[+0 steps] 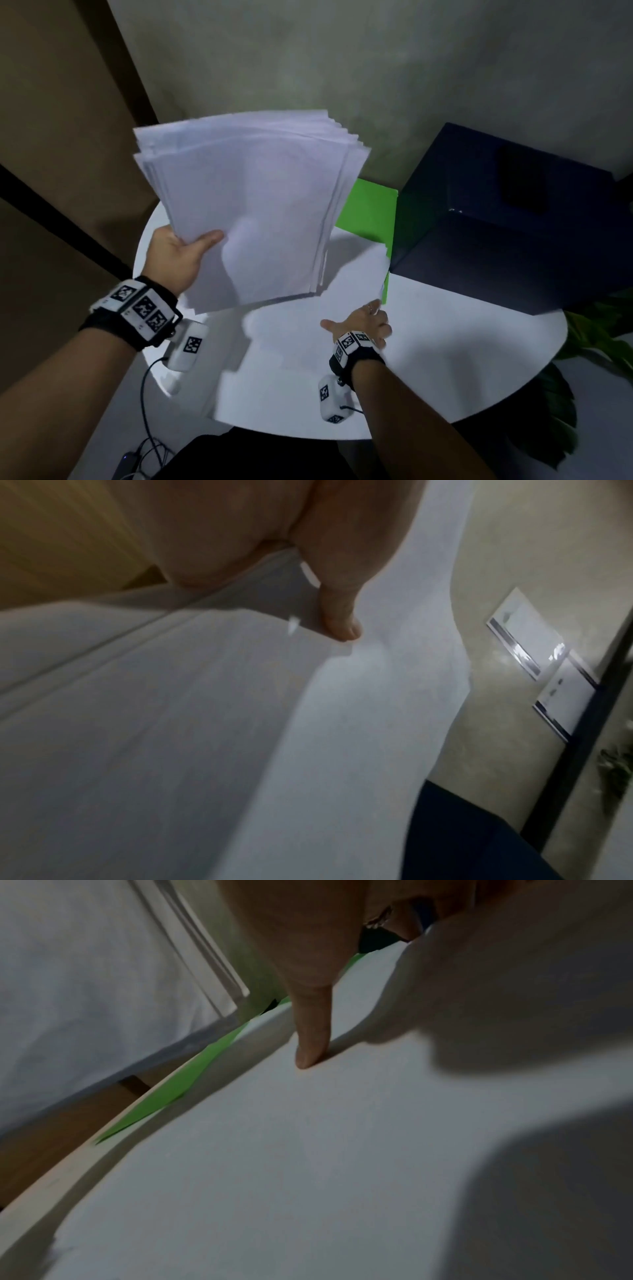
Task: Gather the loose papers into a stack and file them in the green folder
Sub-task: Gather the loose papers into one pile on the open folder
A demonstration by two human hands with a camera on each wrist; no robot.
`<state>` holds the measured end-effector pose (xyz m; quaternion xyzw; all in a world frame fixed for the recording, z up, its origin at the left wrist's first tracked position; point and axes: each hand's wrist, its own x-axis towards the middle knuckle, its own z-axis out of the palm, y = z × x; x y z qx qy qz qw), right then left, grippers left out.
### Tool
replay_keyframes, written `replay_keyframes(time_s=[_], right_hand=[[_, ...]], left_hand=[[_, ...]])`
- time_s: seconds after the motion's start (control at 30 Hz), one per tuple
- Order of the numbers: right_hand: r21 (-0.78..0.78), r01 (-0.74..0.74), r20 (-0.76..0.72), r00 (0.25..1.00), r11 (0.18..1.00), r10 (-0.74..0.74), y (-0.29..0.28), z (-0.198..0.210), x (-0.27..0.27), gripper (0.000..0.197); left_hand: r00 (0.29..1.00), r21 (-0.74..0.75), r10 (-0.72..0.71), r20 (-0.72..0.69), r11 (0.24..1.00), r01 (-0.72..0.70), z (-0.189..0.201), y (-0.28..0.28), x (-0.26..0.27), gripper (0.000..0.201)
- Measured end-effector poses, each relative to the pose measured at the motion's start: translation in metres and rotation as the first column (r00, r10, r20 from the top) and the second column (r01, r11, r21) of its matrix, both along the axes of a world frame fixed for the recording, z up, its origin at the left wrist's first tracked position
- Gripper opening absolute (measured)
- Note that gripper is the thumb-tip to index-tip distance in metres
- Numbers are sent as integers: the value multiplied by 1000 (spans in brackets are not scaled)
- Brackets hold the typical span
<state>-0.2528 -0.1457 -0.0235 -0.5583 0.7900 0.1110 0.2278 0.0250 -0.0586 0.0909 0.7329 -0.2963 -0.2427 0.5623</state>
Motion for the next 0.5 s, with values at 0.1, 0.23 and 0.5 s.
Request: replay_keyframes(time_s=[0.1,0.23,0.5], right_hand=[[65,46,114,992,997,-53,-9,4,-1,140],[-17,161,346,927,987,-145,-12,15,-6,95],[-381,144,562,820,913,105,-37,108,-28,29]], left_hand=[[997,-20,-10,-77,1000,8,8,8,9,19],[989,-11,-36,-143,999,34,18,21,-2,30],[915,308,-28,-402,937,164,-44,36,-4,53]])
